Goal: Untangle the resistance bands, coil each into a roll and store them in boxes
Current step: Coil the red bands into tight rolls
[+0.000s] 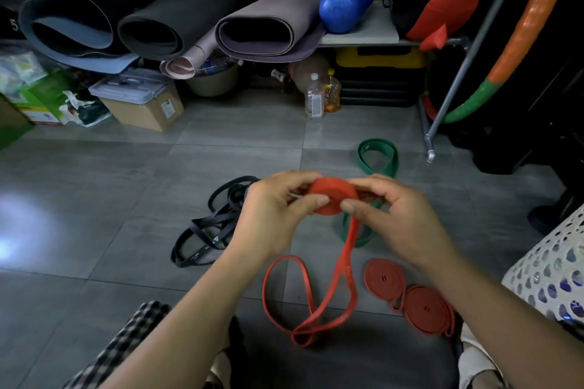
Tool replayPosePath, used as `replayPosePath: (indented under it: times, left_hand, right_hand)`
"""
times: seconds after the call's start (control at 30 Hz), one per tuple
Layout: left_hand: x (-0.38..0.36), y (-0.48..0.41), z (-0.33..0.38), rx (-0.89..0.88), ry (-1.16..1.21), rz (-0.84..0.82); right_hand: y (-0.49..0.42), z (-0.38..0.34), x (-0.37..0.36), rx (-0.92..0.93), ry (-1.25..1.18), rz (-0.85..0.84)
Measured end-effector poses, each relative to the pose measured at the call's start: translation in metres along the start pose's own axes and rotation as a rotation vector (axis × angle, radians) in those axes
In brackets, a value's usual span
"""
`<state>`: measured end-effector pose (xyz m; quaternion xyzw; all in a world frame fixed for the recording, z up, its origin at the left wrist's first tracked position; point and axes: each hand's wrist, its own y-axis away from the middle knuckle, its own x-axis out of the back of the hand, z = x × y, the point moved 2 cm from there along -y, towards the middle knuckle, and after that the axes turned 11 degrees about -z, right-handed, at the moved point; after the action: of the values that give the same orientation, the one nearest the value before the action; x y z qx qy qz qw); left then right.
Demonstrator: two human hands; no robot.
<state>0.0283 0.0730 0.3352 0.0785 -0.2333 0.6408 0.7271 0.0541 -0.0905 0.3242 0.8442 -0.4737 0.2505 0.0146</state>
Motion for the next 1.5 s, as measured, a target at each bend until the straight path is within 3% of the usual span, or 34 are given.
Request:
replayPosePath:
  times: [0.1, 0.2, 0.27, 0.37, 0.43, 0.57, 0.7, 0.77, 0.83, 0.9, 0.97, 1.07, 1.2, 1.27, 1.37, 1.43, 1.5]
  left_hand:
    - [-0.008, 0.001, 0.001, 0.125, 0.51, 0.07]
    - [-0.019, 0.005, 0.002, 0.187, 0.709, 0.031]
    - [-0.012, 0.003, 0.001, 0.179, 0.501, -0.009]
    - [-0.003, 0.002, 0.002, 0.05, -0.136, -0.118]
    - [-0.002, 0.003, 0.004, 0.017, -0.161, -0.128]
    - [-0.003, 0.002, 0.003, 0.158, 0.419, 0.088]
    - [-0.019, 0.008, 0.001, 0.238, 0.776, 0.082]
    - [-0.014, 0.007, 0.0, 0.243, 0.607, 0.019]
    - [-0.004, 0.004, 0.001, 0.147, 0.102, -0.069]
    - [-0.001, 0.001, 0.005, 0.052, -0.175, -0.114]
    - [0.001, 0.0, 0.01, 0.057, -0.082, -0.051]
    - [-0.004, -0.002, 0.012, 0.146, 0.415, 0.044]
    - [-0.02, 0.001, 0.013, 0.222, 0.734, 0.03]
    - [-0.016, 0.0, 0.011, 0.176, 0.528, -0.013]
    - [-0.008, -0.003, 0.011, 0.011, -0.131, -0.12]
    - [-0.009, -0.003, 0.012, 0.013, -0.154, -0.136]
    - [-0.008, -0.004, 0.013, 0.094, 0.084, -0.05]
  right_hand:
    - [0.001, 0.002, -0.001, -0.05, -0.322, 0.044]
    - [0.002, 0.002, -0.003, -0.038, -0.322, 0.063]
    - [0.002, 0.005, 0.001, -0.041, -0.184, 0.032]
    - [0.002, 0.007, 0.003, 0.01, 0.315, -0.056]
    - [0.002, 0.008, 0.0, -0.002, 0.277, -0.063]
    - [0.002, 0.004, -0.003, -0.088, -0.301, 0.028]
    - [0.002, 0.003, -0.007, -0.072, -0.37, 0.069]
    - [0.002, 0.002, -0.001, -0.086, -0.229, 0.039]
    - [0.002, 0.005, 0.004, -0.047, 0.065, 0.0]
    - [0.002, 0.004, 0.004, -0.003, 0.248, -0.021]
    - [0.001, -0.002, 0.003, -0.006, 0.072, -0.022]
    - [-0.001, -0.004, 0.002, -0.032, -0.348, 0.059]
    - [-0.001, -0.005, 0.002, -0.038, -0.429, 0.134]
    - [-0.001, -0.006, 0.008, -0.038, -0.223, 0.092]
    - [0.001, -0.002, 0.014, -0.009, 0.327, 0.012]
    - [0.004, -0.002, 0.013, -0.039, 0.213, -0.014]
    - [0.003, -0.003, 0.012, -0.088, -0.18, -0.019]
